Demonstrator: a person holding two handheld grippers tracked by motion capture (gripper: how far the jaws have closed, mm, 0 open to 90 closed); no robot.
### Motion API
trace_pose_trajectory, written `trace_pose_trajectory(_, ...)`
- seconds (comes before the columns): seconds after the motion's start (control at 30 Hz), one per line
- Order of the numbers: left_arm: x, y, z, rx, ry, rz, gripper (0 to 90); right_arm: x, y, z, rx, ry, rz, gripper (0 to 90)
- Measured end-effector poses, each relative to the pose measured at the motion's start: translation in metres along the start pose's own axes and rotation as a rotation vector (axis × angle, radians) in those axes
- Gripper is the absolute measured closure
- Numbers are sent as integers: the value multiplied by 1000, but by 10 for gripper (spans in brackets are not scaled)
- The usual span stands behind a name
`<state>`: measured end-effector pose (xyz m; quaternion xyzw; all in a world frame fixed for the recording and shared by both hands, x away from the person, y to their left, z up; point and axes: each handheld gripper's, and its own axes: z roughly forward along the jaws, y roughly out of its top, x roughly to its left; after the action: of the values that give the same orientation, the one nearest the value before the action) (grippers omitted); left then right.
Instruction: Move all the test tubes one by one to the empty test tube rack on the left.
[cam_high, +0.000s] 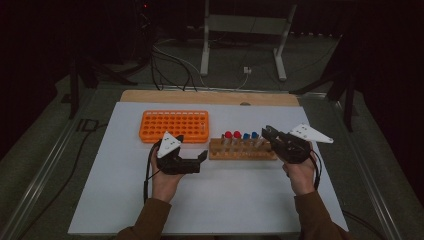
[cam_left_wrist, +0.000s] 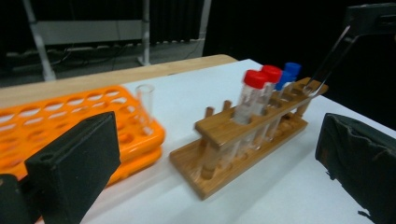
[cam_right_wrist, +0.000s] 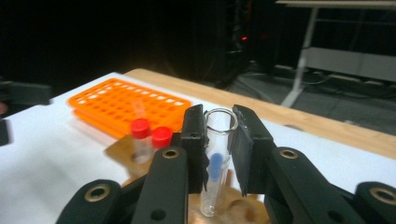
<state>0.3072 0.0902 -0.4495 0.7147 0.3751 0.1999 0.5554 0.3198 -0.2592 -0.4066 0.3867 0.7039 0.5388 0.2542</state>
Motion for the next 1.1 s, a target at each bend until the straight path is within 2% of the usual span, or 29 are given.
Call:
trace_pose_trajectory(0.07, -9, 3, 7, -1, -27, 17, 9, 7, -1, 4, 19, 37, -1, 760)
trace_pose_trajectory(0.13, -12, 5, 10, 3, -34, 21, 11, 10, -1, 6, 25, 50, -1, 760)
trace_pose_trajectory(0.17, -16, 6, 14, 9, -40, 21, 13, 16, -3, 10, 39, 85, 5, 760)
trace_pose_trajectory(0.27, -23, 8, 22, 22, -63, 22, 19, 21, -5, 13, 52, 105, -2, 759)
trace_pose_trajectory(0.3, -26, 9, 25, 25, -74, 23, 34, 27, -6, 16, 63, 126, -6, 759)
trace_pose_trajectory(0.4, -35, 8, 32, 29, -103, 38, 51, 33, -8, 19, 73, 147, -10, 758)
trace_pose_trajectory(0.43, -40, 7, 36, 38, -120, 45, 68, 38, -8, 21, 81, 167, -12, 758)
trace_pose_trajectory(0.47, -40, 7, 36, 38, -120, 45, 79, 40, -9, 22, 85, 176, -13, 758)
trace_pose_trajectory(0.53, -49, 4, 44, 70, -140, 73, 87, 44, -9, 23, 91, 191, -15, 757)
trace_pose_trajectory(0.63, -54, 2, 48, 84, -153, 94, 122, 47, -9, 24, 96, 206, -14, 757)
trace_pose_trajectory(0.67, -57, 2, 50, 90, -152, 103, 174, 50, -9, 25, 101, 217, -17, 757)
trace_pose_trajectory(0.7, -59, 2, 51, 97, -156, 113, 184, 51, -10, 26, 104, 225, -14, 757)
trace_pose_trajectory(0.83, -64, 1, 55, 107, -168, 133, 408, 54, -11, 28, 114, 248, -12, 757)
trace_pose_trajectory(0.87, -65, 1, 56, 109, -167, 135, 408, 54, -11, 28, 114, 248, -12, 757)
trace_pose_trajectory(0.9, -65, 1, 57, 109, -172, 133, 500, 56, -12, 29, 119, 257, -11, 757)
trace_pose_trajectory(0.93, -65, 1, 57, 109, -180, 135, 500, 56, -12, 29, 119, 257, -11, 757)
trace_pose_trajectory(0.97, -66, 1, 58, 111, -185, 138, 543, 57, -12, 30, 123, 261, -13, 757)
trace_pose_trajectory(1.0, -66, 1, 58, 113, -190, 142, 652, 59, -13, 31, 126, 267, -21, 757)
trace_pose_trajectory(1.03, -66, 0, 58, 113, -193, 144, 652, 59, -13, 31, 126, 267, -21, 757)
trace_pose_trajectory(1.1, -67, 0, 58, 116, -199, 152, 736, 60, -13, 31, 129, 269, -24, 757)
